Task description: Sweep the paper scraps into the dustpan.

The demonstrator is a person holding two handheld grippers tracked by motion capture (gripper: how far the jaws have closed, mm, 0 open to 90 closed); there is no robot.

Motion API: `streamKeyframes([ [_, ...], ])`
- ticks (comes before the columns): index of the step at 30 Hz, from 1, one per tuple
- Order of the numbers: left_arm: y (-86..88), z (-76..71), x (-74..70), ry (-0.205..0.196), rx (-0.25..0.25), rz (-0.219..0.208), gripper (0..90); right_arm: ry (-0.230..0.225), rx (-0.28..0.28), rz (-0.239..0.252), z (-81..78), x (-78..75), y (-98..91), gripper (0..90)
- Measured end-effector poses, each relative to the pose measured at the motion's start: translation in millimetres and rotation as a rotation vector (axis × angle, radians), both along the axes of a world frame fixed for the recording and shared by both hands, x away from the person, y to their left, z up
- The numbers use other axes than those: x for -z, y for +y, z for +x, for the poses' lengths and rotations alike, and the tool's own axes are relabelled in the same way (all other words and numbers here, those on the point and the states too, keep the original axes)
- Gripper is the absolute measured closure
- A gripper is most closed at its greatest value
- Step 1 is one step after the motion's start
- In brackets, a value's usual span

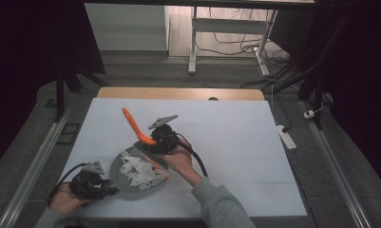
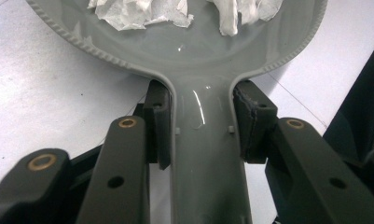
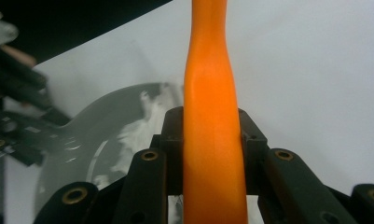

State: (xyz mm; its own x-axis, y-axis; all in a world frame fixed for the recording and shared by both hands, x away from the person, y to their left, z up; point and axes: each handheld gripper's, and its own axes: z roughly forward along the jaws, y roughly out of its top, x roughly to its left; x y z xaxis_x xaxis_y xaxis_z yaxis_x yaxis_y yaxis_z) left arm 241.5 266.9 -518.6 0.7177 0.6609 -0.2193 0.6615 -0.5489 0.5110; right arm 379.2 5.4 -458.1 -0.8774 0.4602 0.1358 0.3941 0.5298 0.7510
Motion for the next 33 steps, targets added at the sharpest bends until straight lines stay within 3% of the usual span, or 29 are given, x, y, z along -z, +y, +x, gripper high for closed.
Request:
streamKeyframes([
  [3, 0.0, 0.1, 0.1, 0.0, 0.0, -0.001, 61.7, -0.014, 0.061, 0.006, 10.6, -4.9, -15.4, 70.4],
  [7, 0.0, 0.2, 0.1, 0.0, 0.0, -0.001, 61.6, -0.025, 0.123, -0.028, 24.1, -2.4, -28.2, 70.4],
  [12, 0.0, 0.2, 0.2, 0.001, -0.001, -0.002, 61.6, -0.005, 0.156, -0.125, 35.3, 14.6, -24.4, 70.4],
  [17, 0.2, 0.3, 0.5, 0.001, -0.001, -0.004, 61.7, 0.03, 0.132, -0.179, 36.7, 31.8, -8.4, 70.5],
  [23, -0.2, 0.6, 0.5, 0.008, -0.004, -0.008, 61.6, 0.038, 0.078, -0.182, 25.8, 35.4, 10.0, 70.5],
  [28, -0.1, 0.7, 0.6, 0.007, -0.003, -0.006, 61.6, 0.056, 0.025, -0.168, 13.7, 36.1, 21.4, 70.5],
  [33, -0.2, 0.7, 0.6, 0.007, -0.004, -0.005, 61.7, 0.105, -0.033, -0.098, 4.0, 28.7, 24.6, 70.5],
])
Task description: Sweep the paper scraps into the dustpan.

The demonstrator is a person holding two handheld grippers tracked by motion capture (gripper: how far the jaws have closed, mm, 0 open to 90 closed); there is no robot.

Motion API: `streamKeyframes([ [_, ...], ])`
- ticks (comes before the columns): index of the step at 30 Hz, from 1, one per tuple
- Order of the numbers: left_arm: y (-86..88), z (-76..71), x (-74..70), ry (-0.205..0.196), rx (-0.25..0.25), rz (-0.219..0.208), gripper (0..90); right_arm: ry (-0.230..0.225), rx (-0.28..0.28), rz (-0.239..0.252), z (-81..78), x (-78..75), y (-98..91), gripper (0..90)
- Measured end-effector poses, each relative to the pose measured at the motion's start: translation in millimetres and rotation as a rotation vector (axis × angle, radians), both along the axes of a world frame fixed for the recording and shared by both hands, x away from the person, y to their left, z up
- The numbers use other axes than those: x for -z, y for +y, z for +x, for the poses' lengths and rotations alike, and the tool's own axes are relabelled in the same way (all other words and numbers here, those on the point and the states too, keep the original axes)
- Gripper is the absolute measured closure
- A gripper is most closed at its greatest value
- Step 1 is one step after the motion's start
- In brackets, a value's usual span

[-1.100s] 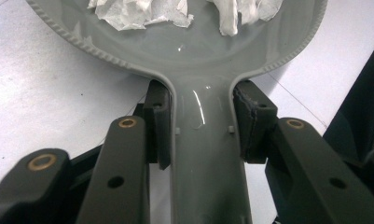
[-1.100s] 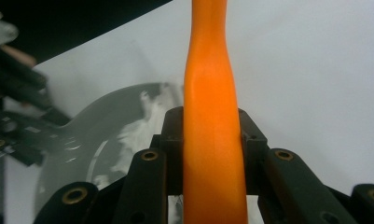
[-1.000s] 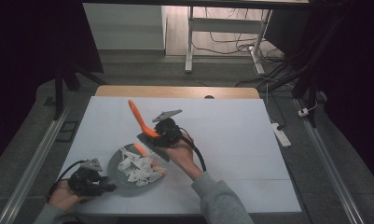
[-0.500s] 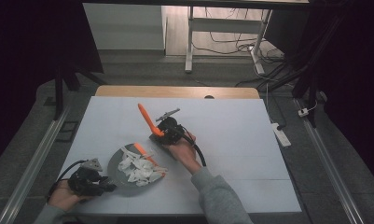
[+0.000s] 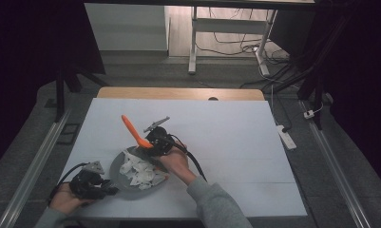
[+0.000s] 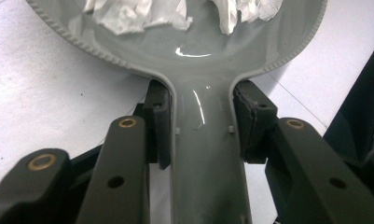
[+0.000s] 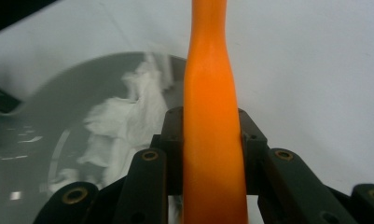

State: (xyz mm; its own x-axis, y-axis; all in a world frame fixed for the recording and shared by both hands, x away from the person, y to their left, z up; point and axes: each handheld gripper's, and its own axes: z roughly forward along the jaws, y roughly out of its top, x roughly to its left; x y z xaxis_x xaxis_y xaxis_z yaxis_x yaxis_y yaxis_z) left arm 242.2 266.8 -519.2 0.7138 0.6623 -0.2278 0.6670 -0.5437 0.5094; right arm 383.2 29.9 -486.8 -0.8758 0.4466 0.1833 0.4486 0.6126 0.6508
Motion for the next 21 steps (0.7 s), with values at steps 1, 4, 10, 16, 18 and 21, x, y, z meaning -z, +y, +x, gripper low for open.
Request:
streamKeyframes([
  [1, 0.0, 0.0, 0.0, 0.0, 0.0, 0.0, 61.6, -0.001, -0.003, 0.014, -1.7, -2.7, -0.8, 70.5],
  [4, -0.1, -0.2, -0.2, -0.001, -0.001, 0.001, 61.7, -0.032, 0.01, 0.053, -2.5, -13.6, -8.9, 70.5],
  [10, -0.1, -0.1, -0.1, -0.001, -0.001, 0.001, 61.6, -0.088, 0.088, 0.088, 6.0, -29.8, -38.1, 70.5],
  [16, -0.4, -0.4, -0.1, -0.002, -0.003, 0.002, 61.6, -0.083, 0.138, 0.048, 11.9, -24.0, -57.9, 70.4],
  [18, -0.7, -0.3, -0.1, -0.001, -0.004, 0.002, 61.6, -0.074, 0.159, 0.027, 13.1, -17.9, -62.8, 70.4],
  [21, -1.4, -0.4, -0.2, -0.001, -0.007, 0.001, 61.7, -0.066, 0.178, 0.011, 13.7, -7.9, -67.5, 70.4],
])
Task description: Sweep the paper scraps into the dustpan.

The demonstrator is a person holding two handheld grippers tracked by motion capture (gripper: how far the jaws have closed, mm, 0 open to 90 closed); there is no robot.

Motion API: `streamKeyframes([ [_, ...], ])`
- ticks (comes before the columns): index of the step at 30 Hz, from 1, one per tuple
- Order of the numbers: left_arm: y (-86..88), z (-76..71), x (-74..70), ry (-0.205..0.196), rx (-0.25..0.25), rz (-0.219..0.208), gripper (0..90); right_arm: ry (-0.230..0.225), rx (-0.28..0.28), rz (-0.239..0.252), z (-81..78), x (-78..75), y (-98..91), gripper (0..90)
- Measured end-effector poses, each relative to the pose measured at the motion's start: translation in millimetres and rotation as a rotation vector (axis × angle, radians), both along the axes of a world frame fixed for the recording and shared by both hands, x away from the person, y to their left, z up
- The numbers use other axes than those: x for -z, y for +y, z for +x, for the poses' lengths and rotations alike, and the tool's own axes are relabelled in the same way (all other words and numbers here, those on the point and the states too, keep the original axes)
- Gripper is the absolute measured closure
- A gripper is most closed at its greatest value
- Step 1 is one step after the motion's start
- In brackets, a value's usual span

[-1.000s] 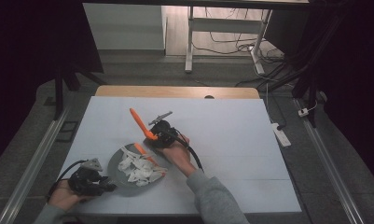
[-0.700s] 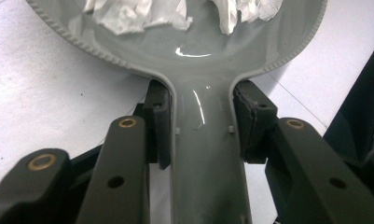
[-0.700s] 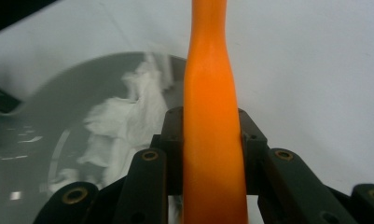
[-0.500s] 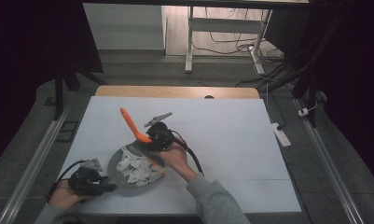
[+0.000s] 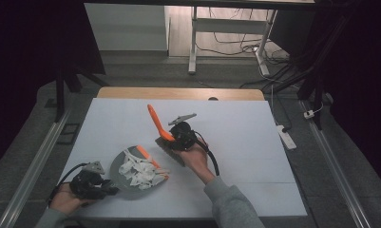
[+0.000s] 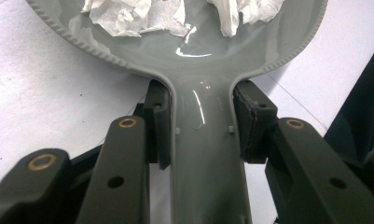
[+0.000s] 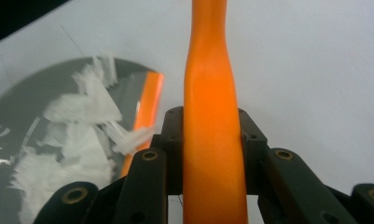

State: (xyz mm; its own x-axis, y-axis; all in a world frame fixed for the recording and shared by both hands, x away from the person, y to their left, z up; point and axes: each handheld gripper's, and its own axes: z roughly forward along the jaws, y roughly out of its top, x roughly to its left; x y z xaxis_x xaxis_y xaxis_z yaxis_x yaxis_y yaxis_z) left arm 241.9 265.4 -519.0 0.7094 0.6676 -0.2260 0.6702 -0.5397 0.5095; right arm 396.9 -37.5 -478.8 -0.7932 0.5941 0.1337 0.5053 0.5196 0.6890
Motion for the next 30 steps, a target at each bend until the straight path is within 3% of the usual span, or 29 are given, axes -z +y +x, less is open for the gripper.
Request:
streamKeyframes([
  [4, -0.7, 0.0, -0.1, -0.001, -0.002, 0.001, 61.6, 0.01, -0.001, -0.012, -1.5, 10.5, 1.6, 70.5],
  [8, -1.2, 0.4, 0.0, -0.003, 0.0, 0.003, 61.7, 0.028, -0.018, 0.017, -5.4, 13.5, 8.4, 70.5],
  [17, -3.1, 0.7, -0.1, -0.002, -0.003, 0.005, 61.7, 0.036, -0.07, 0.037, -21.2, 18.7, 40.0, 70.6],
  [23, -2.6, 0.8, 0.4, -0.005, 0.001, 0.004, 61.7, 0.066, -0.114, 0.098, -31.8, 13.7, 58.1, 70.5],
  [27, -2.6, 0.5, 0.8, -0.003, -0.003, 0.0, 61.7, 0.059, -0.149, 0.101, -38.9, 11.4, 66.6, 70.5],
  [30, -2.1, 0.2, 1.8, -0.007, -0.002, -0.002, 61.7, 0.049, -0.143, 0.107, -38.4, 9.1, 64.5, 70.5],
])
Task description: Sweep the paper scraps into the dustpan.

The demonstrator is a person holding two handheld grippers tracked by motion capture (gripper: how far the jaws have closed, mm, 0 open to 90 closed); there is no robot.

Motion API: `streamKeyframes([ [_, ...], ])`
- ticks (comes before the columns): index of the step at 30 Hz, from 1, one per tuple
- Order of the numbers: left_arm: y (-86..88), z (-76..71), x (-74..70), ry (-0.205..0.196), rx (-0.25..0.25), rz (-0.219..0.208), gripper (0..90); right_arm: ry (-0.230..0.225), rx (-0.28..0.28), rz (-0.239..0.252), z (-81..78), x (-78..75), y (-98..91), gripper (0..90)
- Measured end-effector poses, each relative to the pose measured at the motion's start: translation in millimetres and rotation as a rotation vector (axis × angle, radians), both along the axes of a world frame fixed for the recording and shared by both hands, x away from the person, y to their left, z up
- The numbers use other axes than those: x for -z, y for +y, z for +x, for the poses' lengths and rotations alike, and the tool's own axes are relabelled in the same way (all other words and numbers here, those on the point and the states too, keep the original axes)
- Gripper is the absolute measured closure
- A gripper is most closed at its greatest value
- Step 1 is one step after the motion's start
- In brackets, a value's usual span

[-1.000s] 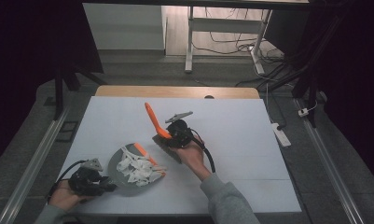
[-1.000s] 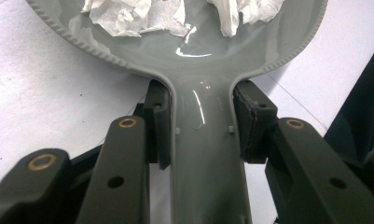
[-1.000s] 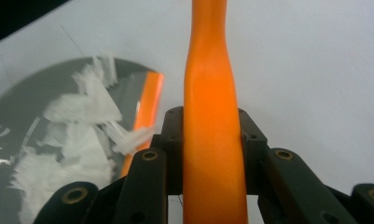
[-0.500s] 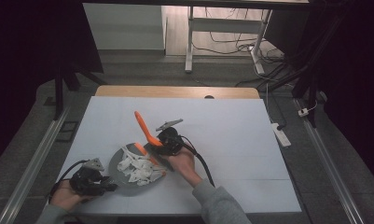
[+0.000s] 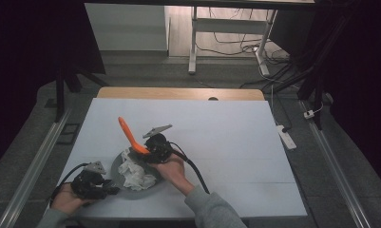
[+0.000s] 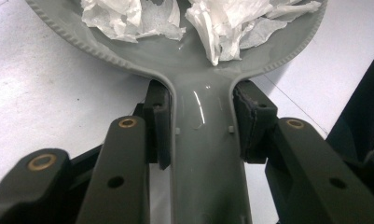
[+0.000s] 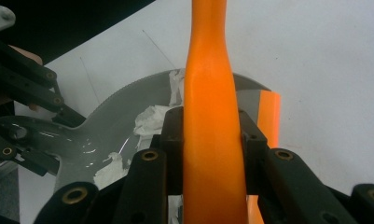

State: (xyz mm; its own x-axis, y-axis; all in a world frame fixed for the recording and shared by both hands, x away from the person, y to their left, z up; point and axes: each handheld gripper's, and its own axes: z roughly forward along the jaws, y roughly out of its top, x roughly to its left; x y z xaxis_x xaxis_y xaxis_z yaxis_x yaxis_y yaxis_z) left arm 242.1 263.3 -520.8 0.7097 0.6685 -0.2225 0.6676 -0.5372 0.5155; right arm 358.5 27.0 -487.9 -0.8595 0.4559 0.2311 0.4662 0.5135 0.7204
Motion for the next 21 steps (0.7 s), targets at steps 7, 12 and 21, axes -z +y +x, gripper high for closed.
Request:
streamKeyframes([
  [7, 1.6, 0.4, 2.2, -0.004, -0.005, -0.018, 61.7, -0.028, 0.058, 0.026, 9.4, -14.0, -21.2, 70.5],
  [12, 2.7, 0.1, 1.9, -0.01, -0.01, -0.028, 61.6, -0.043, 0.092, 0.043, 15.0, -19.2, -33.5, 70.5],
  [21, 6.3, -0.8, -0.6, -0.031, -0.038, -0.048, 61.7, -0.052, 0.128, 0.051, 18.9, -22.1, -53.8, 70.5],
])
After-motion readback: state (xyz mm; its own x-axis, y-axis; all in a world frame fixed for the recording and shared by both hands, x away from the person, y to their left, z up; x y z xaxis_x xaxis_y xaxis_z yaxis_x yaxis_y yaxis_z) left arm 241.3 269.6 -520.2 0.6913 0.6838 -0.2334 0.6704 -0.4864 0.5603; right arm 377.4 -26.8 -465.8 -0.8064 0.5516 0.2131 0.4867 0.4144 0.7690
